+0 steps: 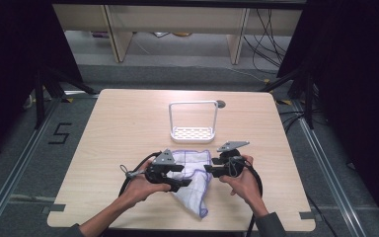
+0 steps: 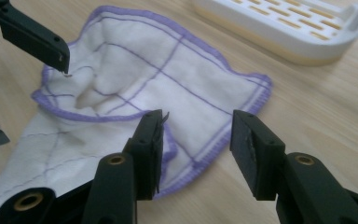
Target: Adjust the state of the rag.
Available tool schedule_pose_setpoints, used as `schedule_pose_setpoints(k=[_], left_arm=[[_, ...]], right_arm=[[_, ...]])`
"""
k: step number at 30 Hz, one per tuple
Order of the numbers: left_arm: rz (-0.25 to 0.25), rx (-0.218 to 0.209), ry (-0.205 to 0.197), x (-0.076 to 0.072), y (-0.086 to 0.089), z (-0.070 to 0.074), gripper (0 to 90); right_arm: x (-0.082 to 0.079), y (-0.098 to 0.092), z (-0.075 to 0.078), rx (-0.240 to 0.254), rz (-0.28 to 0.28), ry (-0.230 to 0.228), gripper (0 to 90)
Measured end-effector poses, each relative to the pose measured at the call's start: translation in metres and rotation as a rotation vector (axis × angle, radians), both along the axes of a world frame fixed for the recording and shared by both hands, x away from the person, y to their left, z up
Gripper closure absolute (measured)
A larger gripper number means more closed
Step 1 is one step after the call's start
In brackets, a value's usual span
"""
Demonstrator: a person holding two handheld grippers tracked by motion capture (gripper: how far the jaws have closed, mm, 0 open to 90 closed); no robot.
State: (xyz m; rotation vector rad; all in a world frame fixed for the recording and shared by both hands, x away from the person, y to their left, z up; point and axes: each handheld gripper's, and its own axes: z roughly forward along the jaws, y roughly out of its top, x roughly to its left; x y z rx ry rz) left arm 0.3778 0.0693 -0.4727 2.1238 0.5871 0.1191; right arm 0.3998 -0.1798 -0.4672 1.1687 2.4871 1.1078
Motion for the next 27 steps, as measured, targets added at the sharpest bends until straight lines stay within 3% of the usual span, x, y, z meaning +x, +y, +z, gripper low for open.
schedule_pose_setpoints(k=[1, 2, 3, 4, 5, 6, 7, 8, 9, 12, 13, 15, 16, 17, 18, 19, 20, 24, 27], left_arm=[[-0.001, 0.013, -0.004, 0.002, -0.002, -0.002, 41.3], [0.007, 0.025, 0.000, 0.006, -0.005, -0.005, 42.3], [0.000, 0.040, 0.004, 0.008, -0.006, -0.008, 46.2], [0.000, 0.040, 0.004, 0.008, -0.006, -0.008, 53.9], [-0.017, 0.087, -0.036, 0.009, -0.004, -0.014, 61.9], [-0.015, 0.096, -0.048, 0.009, -0.003, -0.015, 68.3], [-0.015, 0.096, -0.048, 0.009, -0.003, -0.015, 76.1], [-0.025, 0.072, -0.045, 0.008, -0.001, -0.015, 76.1], [-0.055, 0.032, -0.045, 0.004, 0.005, -0.010, 83.6], [-0.072, 0.009, -0.066, -0.003, 0.012, -0.002, 84.3], [-0.087, -0.022, -0.080, -0.010, 0.023, 0.005, 84.3], [-0.103, -0.056, -0.071, -0.018, 0.038, 0.009, 84.1], [-0.115, -0.061, -0.073, -0.020, 0.044, 0.009, 84.1], [-0.122, -0.077, -0.072, -0.025, 0.054, 0.008, 84.1], [-0.122, -0.077, -0.072, -0.025, 0.054, 0.008, 84.1], [-0.129, -0.092, -0.069, -0.031, 0.066, 0.005, 84.1], [-0.135, -0.102, -0.055, -0.033, 0.074, 0.003, 84.1], [-0.135, -0.103, -0.060, -0.039, 0.092, -0.003, 84.1], [-0.114, -0.104, -0.057, -0.042, 0.112, -0.012, 83.7]], right_arm=[[0.001, -0.004, 0.001, -0.018, -0.002, 0.005, 55.1], [0.001, -0.006, -0.002, -0.002, -0.019, -0.013, 55.1], [0.001, -0.011, 0.000, -0.014, -0.020, 0.007, 55.0], [0.001, -0.011, 0.000, -0.014, -0.020, 0.007, 55.0], [0.000, -0.017, -0.003, -0.014, -0.026, -0.004, 54.6], [-0.001, -0.019, -0.004, 0.001, -0.025, 0.005, 54.5], [-0.001, -0.019, -0.004, 0.001, -0.025, 0.005, 54.5], [-0.002, -0.021, -0.005, -0.005, -0.026, 0.010, 54.6], [-0.003, -0.024, -0.007, 0.010, -0.033, 0.013, 55.9], [-0.004, -0.026, -0.007, 0.010, -0.029, 0.013, 56.5], [-0.005, -0.027, -0.006, 0.016, -0.025, 0.025, 57.2], [-0.008, -0.024, -0.007, 0.044, -0.039, 0.007, 57.2], [-0.010, -0.024, -0.005, 0.016, -0.023, 0.024, 57.3], [-0.012, -0.022, -0.007, 0.044, -0.025, 0.017, 57.3], [-0.012, -0.022, -0.007, 0.044, -0.025, 0.017, 57.3], [-0.016, -0.017, -0.006, 0.037, -0.011, 0.048, 57.2], [-0.018, -0.015, -0.007, 0.046, -0.002, 0.041, 57.2], [-0.026, 0.002, -0.010, -0.012, 0.011, 0.058, 56.2], [-0.031, 0.011, -0.012, -0.008, 0.020, 0.052, 54.8]])
